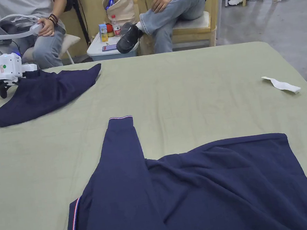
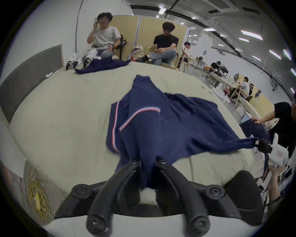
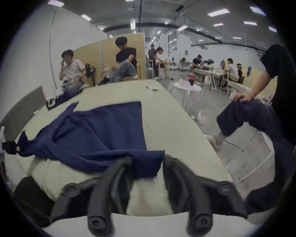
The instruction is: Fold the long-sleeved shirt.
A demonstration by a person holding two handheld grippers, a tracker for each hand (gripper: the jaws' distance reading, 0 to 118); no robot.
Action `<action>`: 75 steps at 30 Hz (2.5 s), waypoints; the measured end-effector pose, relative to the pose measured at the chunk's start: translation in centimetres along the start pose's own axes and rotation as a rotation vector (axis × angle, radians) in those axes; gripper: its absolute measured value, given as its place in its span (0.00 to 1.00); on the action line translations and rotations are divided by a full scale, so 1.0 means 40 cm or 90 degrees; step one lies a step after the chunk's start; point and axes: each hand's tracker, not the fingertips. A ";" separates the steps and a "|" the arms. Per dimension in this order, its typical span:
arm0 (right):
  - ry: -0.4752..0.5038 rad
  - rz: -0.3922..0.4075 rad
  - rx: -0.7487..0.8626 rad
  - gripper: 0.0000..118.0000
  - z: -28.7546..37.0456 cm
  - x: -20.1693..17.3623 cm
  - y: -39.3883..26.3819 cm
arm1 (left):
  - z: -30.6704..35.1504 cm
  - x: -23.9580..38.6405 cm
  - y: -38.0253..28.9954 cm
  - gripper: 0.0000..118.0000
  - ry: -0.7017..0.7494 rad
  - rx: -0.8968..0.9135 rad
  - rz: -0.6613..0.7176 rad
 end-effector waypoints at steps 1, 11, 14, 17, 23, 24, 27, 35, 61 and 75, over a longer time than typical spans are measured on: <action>-0.007 0.008 0.008 0.39 0.023 0.001 -0.005 | 0.029 0.005 -0.014 0.18 0.011 0.005 0.002; 0.071 0.061 0.219 0.49 0.143 -0.099 0.202 | 0.228 0.062 0.105 0.64 0.005 0.204 -0.023; 0.123 0.060 0.248 0.21 0.118 -0.148 0.279 | 0.218 0.083 0.187 0.28 0.022 0.246 -0.041; 0.128 0.053 0.278 0.02 0.111 -0.201 0.311 | 0.198 0.092 0.227 0.00 0.046 0.277 -0.011; 0.205 0.027 0.240 0.01 0.093 -0.255 0.261 | 0.110 0.055 0.166 0.00 0.013 0.213 0.018; 0.206 0.025 0.219 0.01 0.078 -0.256 0.242 | 0.097 0.043 0.149 0.00 0.005 0.200 0.026; 0.203 0.025 0.178 0.01 0.051 -0.253 0.206 | 0.079 0.025 0.120 0.00 0.001 0.187 0.046; 0.194 0.010 0.162 0.01 0.011 -0.232 0.209 | 0.055 -0.020 0.177 0.00 0.019 0.202 0.043; 0.185 0.016 0.122 0.01 -0.102 -0.243 0.236 | -0.399 -0.085 0.609 0.46 0.002 0.068 -0.001; 0.159 0.036 0.058 0.01 -0.195 -0.233 0.204 | -0.790 -0.121 0.566 0.49 -0.050 -0.087 0.027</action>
